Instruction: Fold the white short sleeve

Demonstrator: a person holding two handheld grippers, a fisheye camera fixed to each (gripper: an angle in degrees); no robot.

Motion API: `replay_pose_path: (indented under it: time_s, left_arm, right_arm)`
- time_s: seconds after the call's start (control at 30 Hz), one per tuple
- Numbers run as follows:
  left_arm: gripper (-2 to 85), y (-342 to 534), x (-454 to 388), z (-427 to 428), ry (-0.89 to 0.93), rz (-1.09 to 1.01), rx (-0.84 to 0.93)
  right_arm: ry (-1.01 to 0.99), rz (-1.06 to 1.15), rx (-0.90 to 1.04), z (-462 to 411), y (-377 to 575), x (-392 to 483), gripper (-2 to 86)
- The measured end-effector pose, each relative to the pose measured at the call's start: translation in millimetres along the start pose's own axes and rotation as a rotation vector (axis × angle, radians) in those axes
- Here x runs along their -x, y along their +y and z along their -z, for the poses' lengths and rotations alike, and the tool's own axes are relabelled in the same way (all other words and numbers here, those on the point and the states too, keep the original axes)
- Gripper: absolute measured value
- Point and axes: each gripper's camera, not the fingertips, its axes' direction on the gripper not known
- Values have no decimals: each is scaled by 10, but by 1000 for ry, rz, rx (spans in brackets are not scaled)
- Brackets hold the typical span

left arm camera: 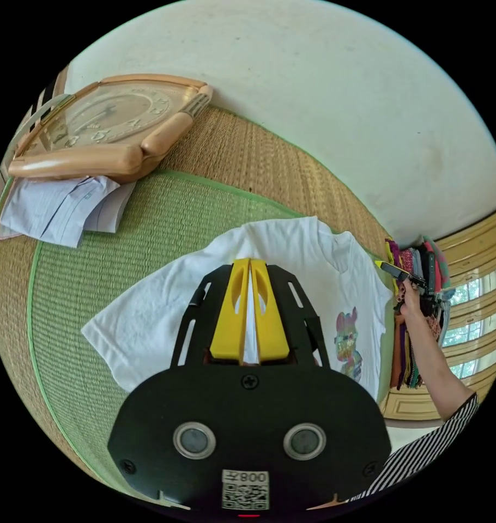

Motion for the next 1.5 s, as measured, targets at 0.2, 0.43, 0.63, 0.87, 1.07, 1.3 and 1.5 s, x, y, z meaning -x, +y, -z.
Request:
replay_pose_path:
  time_s: [0.2,0.43,0.63,0.87,1.07,1.3,1.5]
  left_arm:
    - [2,437,3,282,-74,-23,0]
    - [2,540,169,311,-167,76,36]
    - [2,129,-332,109,-38,-88,-57]
    - [2,-674,-990,-734,57,-216,12]
    - [2,-1119,-1146,-1204,-74,-226,49]
    - [2,-1153,-1096,-1380,-19,-188,-13]
    - [2,-1110,-1216,-1614,-9,-215,10]
  right_arm:
    - [-86,90,-19,283,914,152,0]
    - [-33,-99,50,64,1293,-229,1]
    - [-63,-20,-95,249,864,22,0]
    - [-111,180,-90,-164,-352,793,1]
    - [-41,211,-13,-568,-799,886,0]
    - [-107,106,-94,-467,-741,634,0]
    - [-76,171,-94,-407,-600,816,1]
